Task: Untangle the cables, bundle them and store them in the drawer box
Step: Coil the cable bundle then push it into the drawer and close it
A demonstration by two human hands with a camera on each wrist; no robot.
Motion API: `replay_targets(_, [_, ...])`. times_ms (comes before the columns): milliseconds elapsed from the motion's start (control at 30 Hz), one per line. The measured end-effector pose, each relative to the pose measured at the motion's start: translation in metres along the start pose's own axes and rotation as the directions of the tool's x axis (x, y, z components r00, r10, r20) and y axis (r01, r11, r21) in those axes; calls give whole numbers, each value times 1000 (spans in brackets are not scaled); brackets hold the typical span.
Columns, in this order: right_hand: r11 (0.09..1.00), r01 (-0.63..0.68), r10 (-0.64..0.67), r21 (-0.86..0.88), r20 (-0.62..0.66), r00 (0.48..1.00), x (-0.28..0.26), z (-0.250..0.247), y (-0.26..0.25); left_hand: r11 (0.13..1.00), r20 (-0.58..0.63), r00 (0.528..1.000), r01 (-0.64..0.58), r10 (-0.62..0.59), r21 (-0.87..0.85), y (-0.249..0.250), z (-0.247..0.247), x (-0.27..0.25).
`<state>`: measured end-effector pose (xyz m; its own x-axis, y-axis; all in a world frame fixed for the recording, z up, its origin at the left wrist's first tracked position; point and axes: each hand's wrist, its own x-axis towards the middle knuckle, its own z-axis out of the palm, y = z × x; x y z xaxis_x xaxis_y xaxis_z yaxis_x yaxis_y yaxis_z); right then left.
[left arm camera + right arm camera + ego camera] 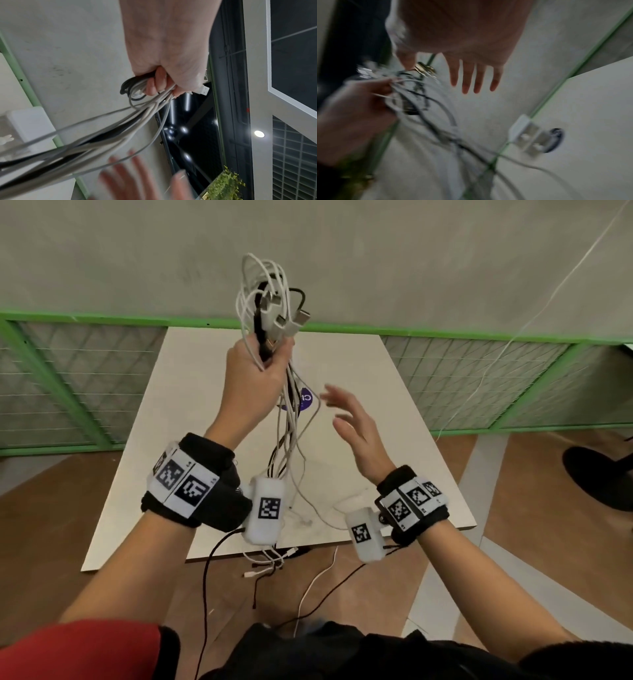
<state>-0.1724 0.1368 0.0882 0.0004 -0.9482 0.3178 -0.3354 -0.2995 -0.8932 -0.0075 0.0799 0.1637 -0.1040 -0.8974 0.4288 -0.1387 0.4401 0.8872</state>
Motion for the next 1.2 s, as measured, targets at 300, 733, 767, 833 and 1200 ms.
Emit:
replay_targets(300, [980,-197,201,-37,226,953,-2,19,-10,918,426,870,71,-248,390,34,-34,5])
replay_targets(733, [938,-334,345,-93,361,867,-4,-36,5,879,717,553,62,-425,473,10,-13,-7])
replay_targets(767, [968,-249,233,12,314,920,3,-30,-4,878,743,508,62,-436,474,7,-5,-11])
replay_targets(833, [973,-197,151,120,312,938,12,-12,-15,867,750,462,96,-473,488,1,5,-16])
replay_targets(1200, [959,-238,225,154,98,969,28,-7,-16,888,628,631,381,-454,259,-22,7,-18])
